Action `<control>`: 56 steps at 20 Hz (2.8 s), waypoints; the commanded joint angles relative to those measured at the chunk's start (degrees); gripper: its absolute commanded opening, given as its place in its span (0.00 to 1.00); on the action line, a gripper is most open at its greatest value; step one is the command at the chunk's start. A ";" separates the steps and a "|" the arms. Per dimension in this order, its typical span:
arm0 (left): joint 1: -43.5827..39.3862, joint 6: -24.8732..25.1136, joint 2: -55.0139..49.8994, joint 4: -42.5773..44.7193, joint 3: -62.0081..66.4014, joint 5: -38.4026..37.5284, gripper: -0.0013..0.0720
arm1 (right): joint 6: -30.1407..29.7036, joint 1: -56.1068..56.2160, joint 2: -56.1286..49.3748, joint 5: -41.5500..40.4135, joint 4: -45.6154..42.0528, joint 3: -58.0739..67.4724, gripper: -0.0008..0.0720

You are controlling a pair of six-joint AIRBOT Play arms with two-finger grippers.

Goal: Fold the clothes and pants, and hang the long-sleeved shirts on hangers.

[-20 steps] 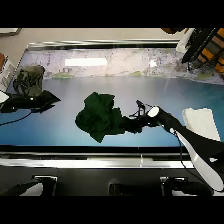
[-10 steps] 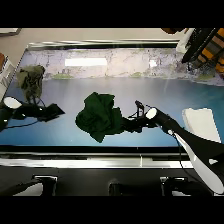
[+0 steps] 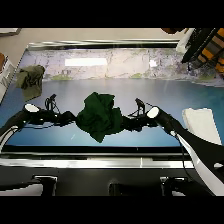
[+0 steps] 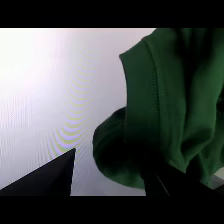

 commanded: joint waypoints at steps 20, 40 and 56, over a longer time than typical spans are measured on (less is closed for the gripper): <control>-0.57 -13.92 32.35 -3.78 37.05 -6.08 0.04 | 4.24 -11.43 24.35 3.82 -5.97 42.40 0.05; -0.61 -14.84 15.54 10.64 38.58 -0.72 0.04 | 4.04 -10.82 3.10 -7.69 -11.47 48.04 0.05; -4.17 -15.76 -18.99 9.31 38.91 -2.54 0.11 | 12.72 -6.19 -25.22 -2.25 -7.43 48.09 0.34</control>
